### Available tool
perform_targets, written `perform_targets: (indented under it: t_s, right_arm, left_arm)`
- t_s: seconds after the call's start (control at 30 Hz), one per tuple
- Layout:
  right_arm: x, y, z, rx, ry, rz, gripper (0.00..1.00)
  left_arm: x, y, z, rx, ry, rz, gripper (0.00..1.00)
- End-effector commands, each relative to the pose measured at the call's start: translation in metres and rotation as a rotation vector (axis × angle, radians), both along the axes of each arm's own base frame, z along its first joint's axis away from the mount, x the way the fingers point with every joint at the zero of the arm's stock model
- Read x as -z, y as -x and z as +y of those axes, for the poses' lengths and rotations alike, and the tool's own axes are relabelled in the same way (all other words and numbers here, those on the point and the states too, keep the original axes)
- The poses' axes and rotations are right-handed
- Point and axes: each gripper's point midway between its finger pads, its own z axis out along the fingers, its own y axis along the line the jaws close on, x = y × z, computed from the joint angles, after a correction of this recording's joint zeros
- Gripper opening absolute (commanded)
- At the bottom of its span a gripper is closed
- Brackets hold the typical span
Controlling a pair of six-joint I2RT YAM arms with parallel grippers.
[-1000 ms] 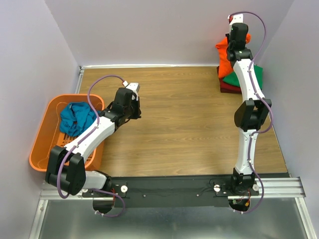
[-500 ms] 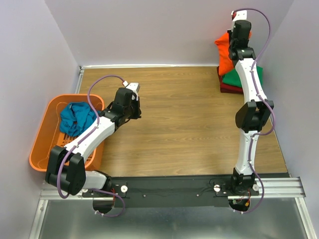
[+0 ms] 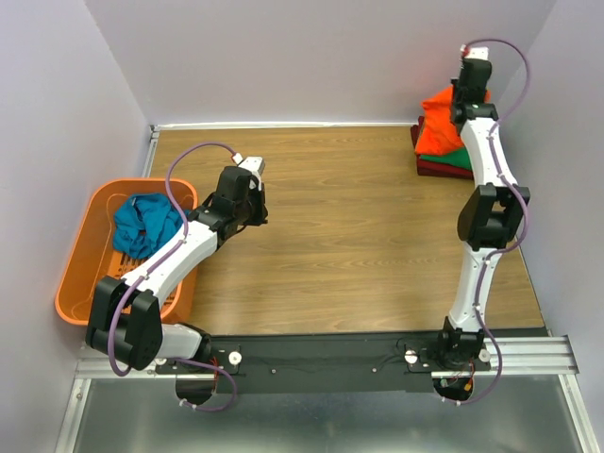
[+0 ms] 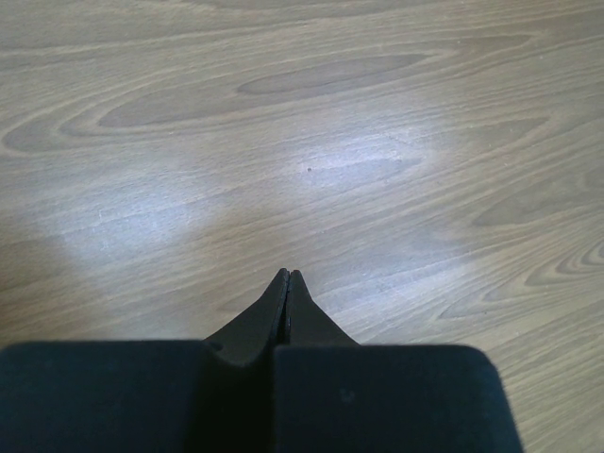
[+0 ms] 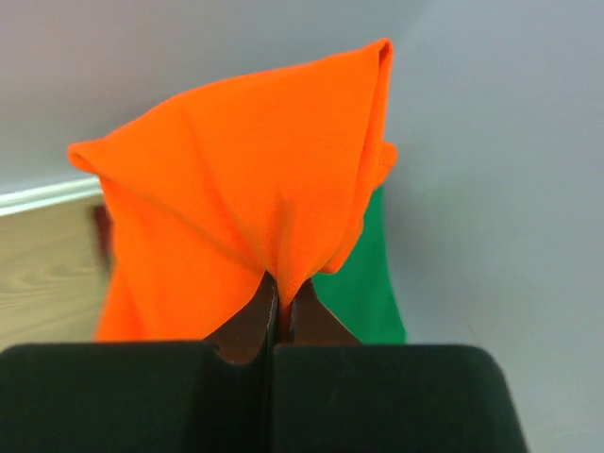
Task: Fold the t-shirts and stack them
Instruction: Neatly place the folded tshirt to the corner, then reset both grippers
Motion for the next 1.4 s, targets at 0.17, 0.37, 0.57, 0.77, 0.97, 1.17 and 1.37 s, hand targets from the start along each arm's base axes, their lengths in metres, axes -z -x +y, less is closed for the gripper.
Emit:
perform_targets:
  t_s: [0.17, 0.37, 0.57, 0.77, 0.97, 1.17, 1.37]
  right_arm:
    - [0.041, 0.016, -0.076, 0.193, -0.14, -0.006, 1.0]
    - [0.016, 0.02, -0.043, 0.086, -0.304, -0.073, 1.0]
    - [0.019, 0.023, -0.009, 0.011, -0.426, -0.071, 1.0]
    - [0.026, 0.048, 0.047, -0.016, -0.544, -0.042, 1.0]
    - [0.042, 0.091, 0.163, -0.174, -0.644, -0.017, 1.0]
    - [0.083, 0.173, 0.273, -0.412, -0.805, 0.12, 1.0]
    - [0.1, 0.24, 0.279, -0.461, -0.865, 0.188, 1.0]
  left_arm:
    - [0.007, 0.003, -0.006, 0.039, 0.024, 0.016, 0.0]
    - [0.003, 0.003, -0.007, 0.043, 0.031, 0.005, 0.0]
    - [-0.001, 0.002, -0.008, 0.044, 0.034, -0.006, 0.0]
    - [-0.008, -0.002, -0.007, 0.029, 0.041, -0.028, 0.0]
    - [-0.013, -0.005, -0.012, 0.03, 0.072, -0.033, 0.0]
    - [-0.018, -0.01, -0.012, 0.009, 0.084, -0.045, 0.0]
    - [-0.026, -0.011, -0.009, -0.008, 0.082, -0.073, 0.0]
